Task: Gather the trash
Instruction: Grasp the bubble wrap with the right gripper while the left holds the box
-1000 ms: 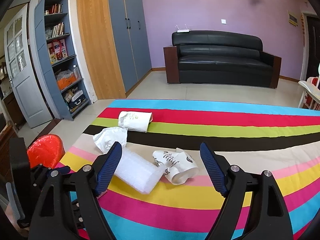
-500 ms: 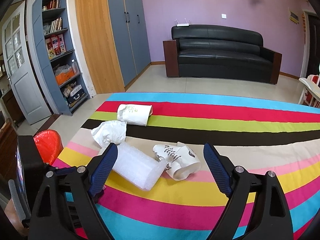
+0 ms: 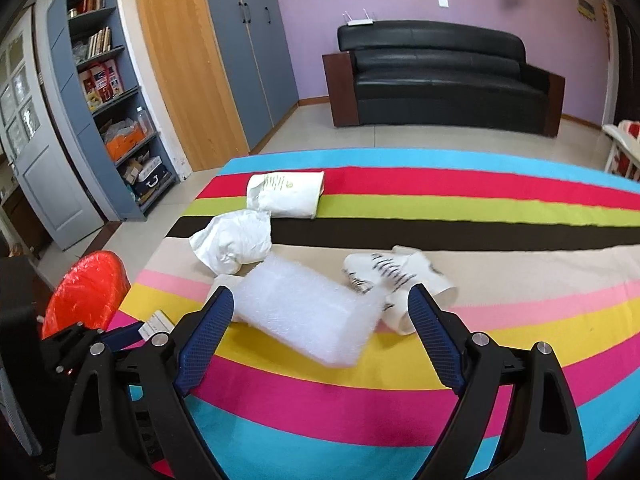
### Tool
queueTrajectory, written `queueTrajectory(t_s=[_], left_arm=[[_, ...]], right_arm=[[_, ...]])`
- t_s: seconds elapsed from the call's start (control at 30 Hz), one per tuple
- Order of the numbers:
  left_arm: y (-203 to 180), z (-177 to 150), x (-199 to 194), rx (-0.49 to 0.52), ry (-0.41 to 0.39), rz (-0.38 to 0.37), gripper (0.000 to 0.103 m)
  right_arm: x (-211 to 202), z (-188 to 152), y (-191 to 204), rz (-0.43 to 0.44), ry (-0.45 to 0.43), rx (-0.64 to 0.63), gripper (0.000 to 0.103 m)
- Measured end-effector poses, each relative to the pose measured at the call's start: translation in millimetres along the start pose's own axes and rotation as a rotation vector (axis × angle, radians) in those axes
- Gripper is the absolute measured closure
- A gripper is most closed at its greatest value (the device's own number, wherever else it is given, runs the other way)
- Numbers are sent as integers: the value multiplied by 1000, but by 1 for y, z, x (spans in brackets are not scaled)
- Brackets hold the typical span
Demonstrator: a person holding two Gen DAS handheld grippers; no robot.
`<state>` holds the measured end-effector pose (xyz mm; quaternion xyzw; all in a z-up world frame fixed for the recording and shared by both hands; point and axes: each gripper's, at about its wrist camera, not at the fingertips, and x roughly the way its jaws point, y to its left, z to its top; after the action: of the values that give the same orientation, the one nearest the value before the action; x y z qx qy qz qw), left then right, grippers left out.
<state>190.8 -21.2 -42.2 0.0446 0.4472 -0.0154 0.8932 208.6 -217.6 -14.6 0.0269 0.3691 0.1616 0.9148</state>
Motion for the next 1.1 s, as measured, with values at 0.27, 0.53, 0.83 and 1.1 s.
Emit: queueTrajectory(t_s=[0.27,0.53,0.83,1.1], left_arm=[[18,-6,-12,-32,-14,15,36],[29,-8,-28,-50,-41,13,36],[29,-9,-32,-56,-45,8,36],[34,-9,-34,-68,-49,11,36]], right_arm=[[19,1,10,-15,9,41,19],[20,5,12,-34,-4,48,19],[34,0,15,-59,48,28,19],[43,-4,20,-41,74,6,20]])
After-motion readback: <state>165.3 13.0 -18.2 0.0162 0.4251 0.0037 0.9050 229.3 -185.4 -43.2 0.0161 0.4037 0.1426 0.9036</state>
